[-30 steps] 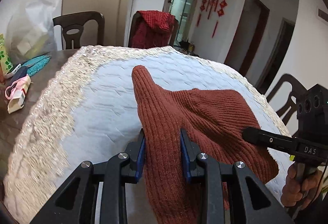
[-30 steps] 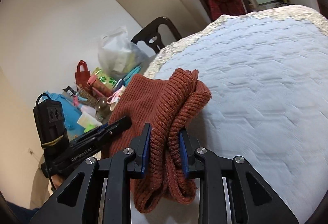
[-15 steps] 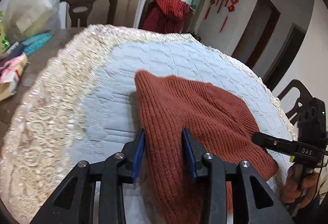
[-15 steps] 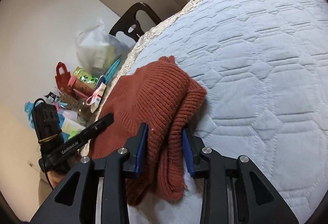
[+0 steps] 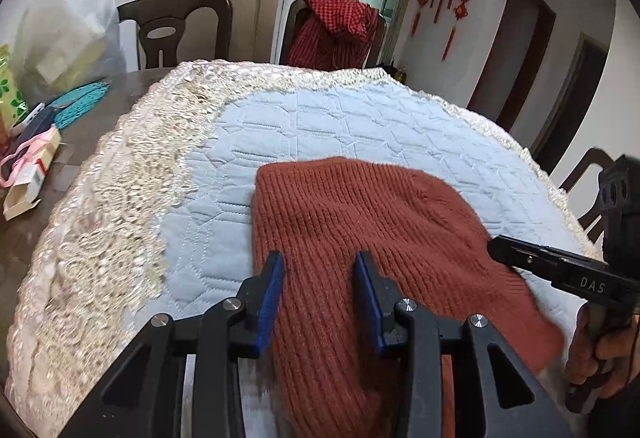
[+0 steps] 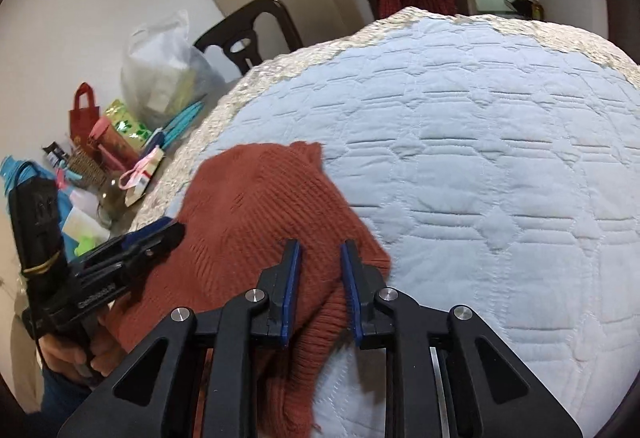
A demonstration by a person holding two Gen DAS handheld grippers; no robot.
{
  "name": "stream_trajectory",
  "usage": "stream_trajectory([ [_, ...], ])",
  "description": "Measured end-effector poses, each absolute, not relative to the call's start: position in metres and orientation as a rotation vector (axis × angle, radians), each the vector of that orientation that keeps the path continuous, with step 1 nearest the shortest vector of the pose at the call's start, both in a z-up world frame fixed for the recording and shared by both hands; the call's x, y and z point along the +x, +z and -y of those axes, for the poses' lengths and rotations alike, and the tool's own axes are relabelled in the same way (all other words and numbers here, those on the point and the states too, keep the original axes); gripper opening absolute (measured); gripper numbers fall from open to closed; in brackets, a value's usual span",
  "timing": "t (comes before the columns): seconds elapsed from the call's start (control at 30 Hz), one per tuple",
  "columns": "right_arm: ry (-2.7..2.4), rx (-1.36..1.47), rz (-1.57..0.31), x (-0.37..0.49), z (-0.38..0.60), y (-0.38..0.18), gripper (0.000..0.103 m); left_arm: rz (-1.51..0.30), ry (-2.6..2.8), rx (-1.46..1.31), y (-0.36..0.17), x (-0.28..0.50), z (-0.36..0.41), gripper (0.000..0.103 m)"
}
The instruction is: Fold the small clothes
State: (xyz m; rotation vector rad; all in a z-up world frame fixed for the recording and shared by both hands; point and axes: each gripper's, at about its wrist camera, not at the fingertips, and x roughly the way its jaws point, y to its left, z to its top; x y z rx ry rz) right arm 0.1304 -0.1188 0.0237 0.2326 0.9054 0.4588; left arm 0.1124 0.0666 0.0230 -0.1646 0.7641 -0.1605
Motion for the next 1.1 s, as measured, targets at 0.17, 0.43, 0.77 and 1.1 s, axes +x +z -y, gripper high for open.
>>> stream_trajectory([
  [0.17,0.501,0.163,-0.837,0.089,0.116,0.051,0.022,-0.719,-0.192,-0.174,0.036,0.065,-0.069,0.04],
  [0.43,0.542,-0.023,-0.867,0.048,0.092,0.032,0.021,-0.764,-0.199,-0.154,0.013,0.038,-0.053,0.038],
  [0.77,0.526,-0.008,-0.846,0.041,0.098,0.039,0.021,-0.76,-0.154,-0.16,0.022,0.03,-0.055,0.038],
  [1.1,0.507,-0.001,-0.875,0.037,0.099,0.028,0.021,-0.785,-0.09,-0.114,0.019,0.032,-0.049,0.038],
])
